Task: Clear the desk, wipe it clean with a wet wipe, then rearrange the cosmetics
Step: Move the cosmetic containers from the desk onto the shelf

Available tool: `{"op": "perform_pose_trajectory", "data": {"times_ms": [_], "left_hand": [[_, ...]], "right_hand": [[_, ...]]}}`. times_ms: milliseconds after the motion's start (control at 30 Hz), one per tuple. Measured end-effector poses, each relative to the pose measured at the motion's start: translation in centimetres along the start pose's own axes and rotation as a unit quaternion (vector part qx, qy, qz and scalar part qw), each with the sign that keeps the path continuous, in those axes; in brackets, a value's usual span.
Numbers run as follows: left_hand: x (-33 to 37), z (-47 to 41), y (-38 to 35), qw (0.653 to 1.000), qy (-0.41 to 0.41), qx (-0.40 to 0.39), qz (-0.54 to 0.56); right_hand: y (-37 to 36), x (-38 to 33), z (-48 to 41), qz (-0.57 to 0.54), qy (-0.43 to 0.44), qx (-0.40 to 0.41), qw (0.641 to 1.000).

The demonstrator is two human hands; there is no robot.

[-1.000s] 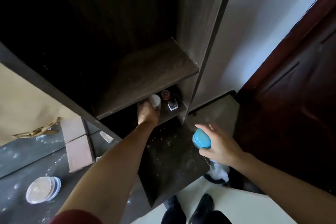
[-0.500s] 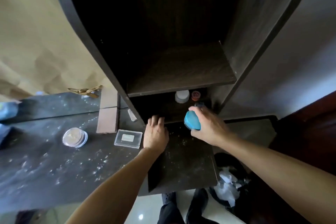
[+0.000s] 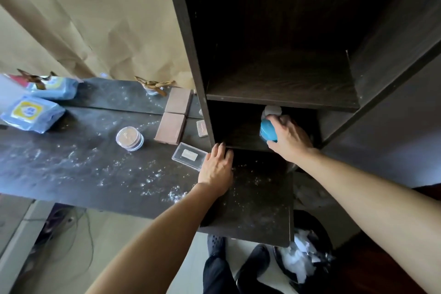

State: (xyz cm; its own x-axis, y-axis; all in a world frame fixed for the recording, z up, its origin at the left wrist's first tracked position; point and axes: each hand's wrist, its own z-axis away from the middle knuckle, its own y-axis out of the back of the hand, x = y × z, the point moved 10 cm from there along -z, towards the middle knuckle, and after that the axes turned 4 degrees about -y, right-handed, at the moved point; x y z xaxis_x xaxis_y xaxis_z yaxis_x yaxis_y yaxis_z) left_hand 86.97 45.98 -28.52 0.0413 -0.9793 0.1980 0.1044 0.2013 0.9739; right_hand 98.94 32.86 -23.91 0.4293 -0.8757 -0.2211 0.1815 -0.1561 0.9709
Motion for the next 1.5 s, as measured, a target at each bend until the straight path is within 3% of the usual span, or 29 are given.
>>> {"op": "perform_pose_trajectory", "data": {"times_ms": [167,333,500,767,1000,1200,1500], "left_hand": [[-0.7,1.1,0.9,1.0,0.01,-0.004,0.013],[-3.8,4.0,1.9,0.999,0.038,-0.014,0.025],[-10.6,7.5,2.9,0.993,0.108,-0.012,0.036],[-23.2,10.8,4.6,0.979,0.195,-0.005,0.061],[-32.8,7.2,5.7,0.987,0.155,-0.027,0.024],[-35.6,2.7,2.8,0.992,0.066,-0.096,0.047],[-36.4,1.5,0.4,0.993,0.013,-0.072,0.095]], "right_hand": [[1.9,-1.0,1.2,0.038,0.033,0.058,0.997],[2.4,-5.6,5.2,-0.043,0.139,0.135,0.98],[-0.8,-12.5,7.0,-0.084,0.216,0.075,0.97],[-4.8,-22.8,3.7,-0.072,0.232,0.029,0.97],[-9.8,-28.1,-2.0,-0.061,0.109,-0.025,0.992],[-12.7,-29.1,-6.4,-0.018,-0.028,-0.034,0.999],[-16.4,-29.2,-10.3,-0.01,-0.261,-0.06,0.963]]}}
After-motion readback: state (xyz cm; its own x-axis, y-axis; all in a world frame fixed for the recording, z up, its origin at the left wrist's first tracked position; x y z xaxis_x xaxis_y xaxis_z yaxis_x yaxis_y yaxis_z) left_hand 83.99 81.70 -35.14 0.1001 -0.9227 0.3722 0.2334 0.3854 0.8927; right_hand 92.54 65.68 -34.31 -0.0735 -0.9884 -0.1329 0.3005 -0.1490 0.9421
